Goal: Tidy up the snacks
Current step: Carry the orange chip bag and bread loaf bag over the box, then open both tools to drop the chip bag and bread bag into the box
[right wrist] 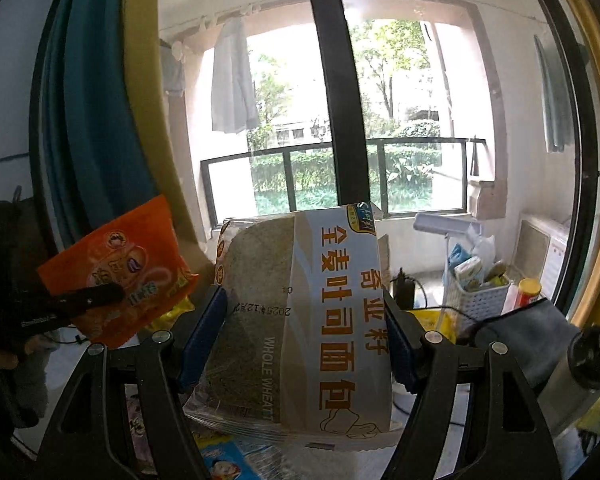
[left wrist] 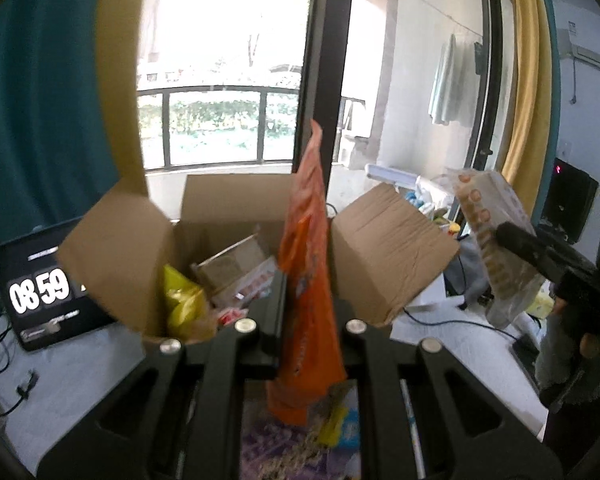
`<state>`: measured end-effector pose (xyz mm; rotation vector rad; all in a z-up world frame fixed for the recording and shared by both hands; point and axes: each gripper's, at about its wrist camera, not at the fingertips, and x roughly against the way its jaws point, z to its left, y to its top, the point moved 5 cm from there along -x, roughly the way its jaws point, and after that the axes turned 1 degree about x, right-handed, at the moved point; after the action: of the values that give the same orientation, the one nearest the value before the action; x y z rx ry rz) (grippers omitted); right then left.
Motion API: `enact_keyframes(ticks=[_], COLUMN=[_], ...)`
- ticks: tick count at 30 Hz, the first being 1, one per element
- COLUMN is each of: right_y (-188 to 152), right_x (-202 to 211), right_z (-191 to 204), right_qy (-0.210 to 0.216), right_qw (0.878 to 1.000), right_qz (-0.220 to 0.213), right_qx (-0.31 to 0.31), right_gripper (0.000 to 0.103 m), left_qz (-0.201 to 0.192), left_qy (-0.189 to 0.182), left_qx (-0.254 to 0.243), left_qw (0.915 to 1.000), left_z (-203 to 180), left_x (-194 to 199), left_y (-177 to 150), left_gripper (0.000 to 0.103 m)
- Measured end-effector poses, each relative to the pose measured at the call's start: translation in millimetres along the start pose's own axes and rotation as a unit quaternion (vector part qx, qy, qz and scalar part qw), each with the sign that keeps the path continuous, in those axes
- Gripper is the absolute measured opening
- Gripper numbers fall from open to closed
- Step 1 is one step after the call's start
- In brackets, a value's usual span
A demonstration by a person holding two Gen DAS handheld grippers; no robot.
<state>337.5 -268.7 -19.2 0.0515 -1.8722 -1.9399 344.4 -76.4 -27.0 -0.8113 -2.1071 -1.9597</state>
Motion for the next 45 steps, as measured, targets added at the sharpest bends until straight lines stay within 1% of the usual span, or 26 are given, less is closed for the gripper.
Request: enact_keyframes(ticks=[5,9,11,12,14,15,16,18,22,30,33,38,40,45], right_y=[5.7,9.3,11.2,12.0,12.8,13.2,13.9,15.0,17.7,19.4,16.0,1.6,0.1,3.4], right_x=[-11.6,-21.8,-24.4,-26.4,-28.9,-32.0,-35.1,-42.1,-60.9,-112.8,-135.2,-171.4,-172.7,-163.6], right_z=[-18.2,-25.2,-24.1,-23.8,-23.0,-22.5,-23.6,-21.7,-8.3,18.9,24.9,29.3,32.9,48.0], right_qy=[-0.012,-0.017,-0.021,-0.024,-0.029,-0.032,-0.033,-0.035,-0.033,-0.034,-0.042,-0.043,-0.043,-0.049], right_qw=[1.000,0.999,0.999,0.999,0.999,0.999,0.999,0.999,0.999,0.998,0.997,0.992,0.992,0.993], right_qz=[-0.005,-0.003,-0.003,-0.002,-0.001,0.002,0.003,0.008,0.018,0.042,0.057,0.106,0.104,0.100], right_qx=[-0.022,-0.033,-0.030,-0.028,-0.026,-0.024,-0.024,-0.022,-0.012,-0.016,-0.029,-0.061,-0.065,-0.045], right_gripper=[0.076,0.076,0.076,0.076,0.076,0.075,0.075,0.075,0.075,0.075,0.076,0.078,0.079,0.080], left_qz=[0.011,0.020,0.045,0.052,0.056,0.054,0.048,0.039,0.021,-0.010,-0.019,-0.027,-0.026,-0.025], left_qy=[-0.017,-0.026,-0.028,-0.024,-0.013,-0.013,-0.019,-0.017,0.000,0.030,0.037,0.042,0.041,0.033], left_qx=[0.007,-0.002,-0.009,-0.011,-0.013,-0.008,-0.002,-0.002,-0.004,0.018,0.027,0.037,0.045,0.056], left_qw=[0.9998,0.9995,0.9986,0.9983,0.9983,0.9984,0.9987,0.9991,0.9998,0.9993,0.9988,0.9981,0.9978,0.9976], left_z=[-7.5,-13.8,-14.5,-14.8,-13.1,-11.3,-8.4,-2.5,19.1,79.9,99.0,119.2,124.2,129.8], left_x=[-43.5,-81.3,-107.3,-114.0,-125.3,-125.9,-123.7,-115.3,-92.6,-47.6,-31.8,-13.5,-9.4,-2.5], left_y=[15.9,22.2,20.6,20.0,20.2,20.8,22.5,23.4,23.2,19.4,15.5,10.0,6.7,0.7], left_gripper=[0.013,0.015,0.016,0.021,0.038,0.059,0.066,0.067,0.067,0.067,0.067,0.068,0.068,0.068])
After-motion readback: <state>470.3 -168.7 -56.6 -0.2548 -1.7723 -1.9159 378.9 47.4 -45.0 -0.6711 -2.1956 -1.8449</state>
